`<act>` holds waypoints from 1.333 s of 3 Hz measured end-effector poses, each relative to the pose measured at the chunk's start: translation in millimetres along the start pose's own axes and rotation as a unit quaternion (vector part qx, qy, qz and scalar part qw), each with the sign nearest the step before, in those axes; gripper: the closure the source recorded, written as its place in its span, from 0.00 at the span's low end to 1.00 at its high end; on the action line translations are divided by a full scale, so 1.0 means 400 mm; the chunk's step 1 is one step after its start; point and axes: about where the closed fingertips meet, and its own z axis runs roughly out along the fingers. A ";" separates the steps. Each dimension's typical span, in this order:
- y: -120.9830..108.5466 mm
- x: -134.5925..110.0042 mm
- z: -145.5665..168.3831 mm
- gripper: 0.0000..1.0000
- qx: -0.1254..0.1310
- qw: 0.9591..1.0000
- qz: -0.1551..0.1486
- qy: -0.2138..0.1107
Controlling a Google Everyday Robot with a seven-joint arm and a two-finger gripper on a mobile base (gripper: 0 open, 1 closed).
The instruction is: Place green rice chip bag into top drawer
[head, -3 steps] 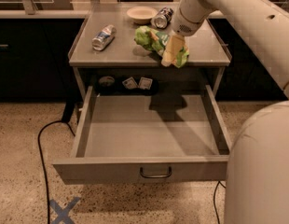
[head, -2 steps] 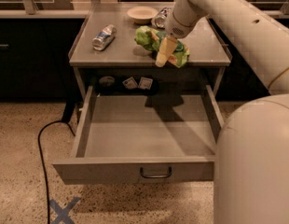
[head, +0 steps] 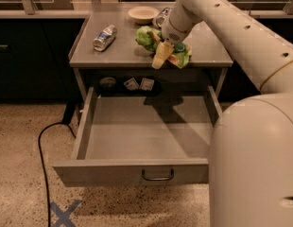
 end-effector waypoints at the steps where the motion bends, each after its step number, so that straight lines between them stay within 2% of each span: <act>1: 0.000 0.000 0.000 0.42 0.000 1.000 0.000 0.000; 2: 0.016 -0.008 -0.028 0.65 0.006 1.000 0.008 0.000; 3: 0.091 -0.011 -0.092 0.88 -0.021 0.999 0.026 -0.031; 4: 0.206 -0.033 -0.166 1.00 -0.062 0.992 0.061 -0.092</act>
Offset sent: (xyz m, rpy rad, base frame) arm -0.0320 -0.0011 0.0267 0.0211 -0.0272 -0.0526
